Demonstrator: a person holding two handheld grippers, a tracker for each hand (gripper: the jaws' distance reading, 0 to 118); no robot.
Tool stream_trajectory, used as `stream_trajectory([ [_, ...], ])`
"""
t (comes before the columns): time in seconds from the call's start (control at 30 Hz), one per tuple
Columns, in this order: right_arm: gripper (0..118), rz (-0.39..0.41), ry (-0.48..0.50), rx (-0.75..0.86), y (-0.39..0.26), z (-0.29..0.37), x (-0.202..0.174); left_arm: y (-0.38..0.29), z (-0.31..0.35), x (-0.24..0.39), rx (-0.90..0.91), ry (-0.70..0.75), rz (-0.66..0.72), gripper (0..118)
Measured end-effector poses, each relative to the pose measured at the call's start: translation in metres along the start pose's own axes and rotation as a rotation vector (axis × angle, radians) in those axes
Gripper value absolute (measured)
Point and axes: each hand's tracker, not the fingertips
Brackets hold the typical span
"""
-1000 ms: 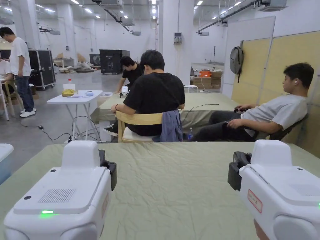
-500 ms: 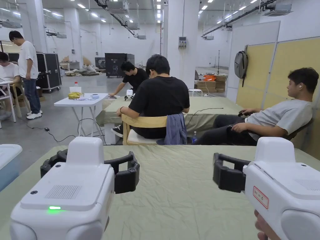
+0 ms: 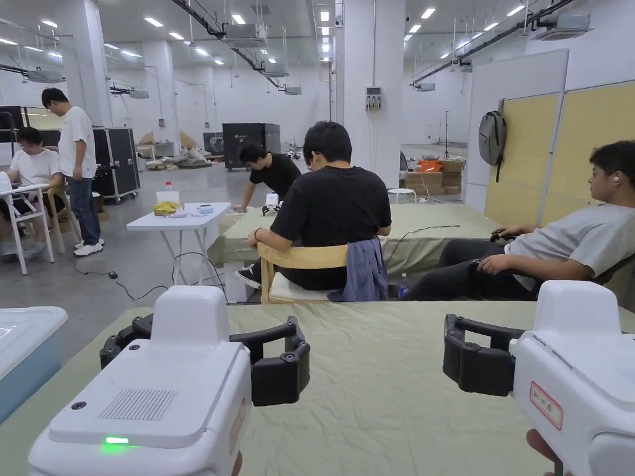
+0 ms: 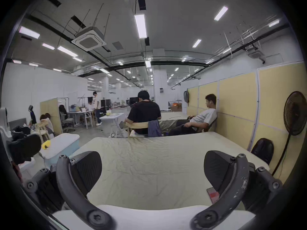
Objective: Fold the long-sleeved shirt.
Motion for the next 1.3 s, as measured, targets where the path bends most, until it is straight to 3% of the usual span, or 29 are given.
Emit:
stream_trajectory([
  [0.13, 118, 0.038, -0.07, -0.007, -0.001, 0.004, -0.011, -0.001, 0.001, 0.002, 0.006, 0.002, -0.012, 118],
  [0.27, 118, 0.051, -0.034, -0.014, -0.002, 0.008, -0.016, -0.001, 0.002, 0.001, -0.01, -0.021, 0.002, 118],
  [0.4, 118, 0.016, 0.045, -0.023, -0.003, 0.01, -0.016, 0.001, 0.006, 0.003, 0.002, -0.023, -0.011, 118],
  [0.67, 118, -0.055, 0.099, -0.039, 0.004, 0.013, -0.009, 0.006, 0.014, 0.004, 0.023, -0.013, -0.023, 118],
  [1.1, 118, -0.005, 0.065, -0.024, 0.005, 0.018, -0.013, 0.007, 0.018, 0.003, 0.027, -0.02, -0.008, 118],
  [1.3, 118, -0.079, 0.038, -0.04, 0.008, 0.011, -0.002, 0.006, 0.02, -0.003, 0.029, -0.027, 0.022, 118],
])
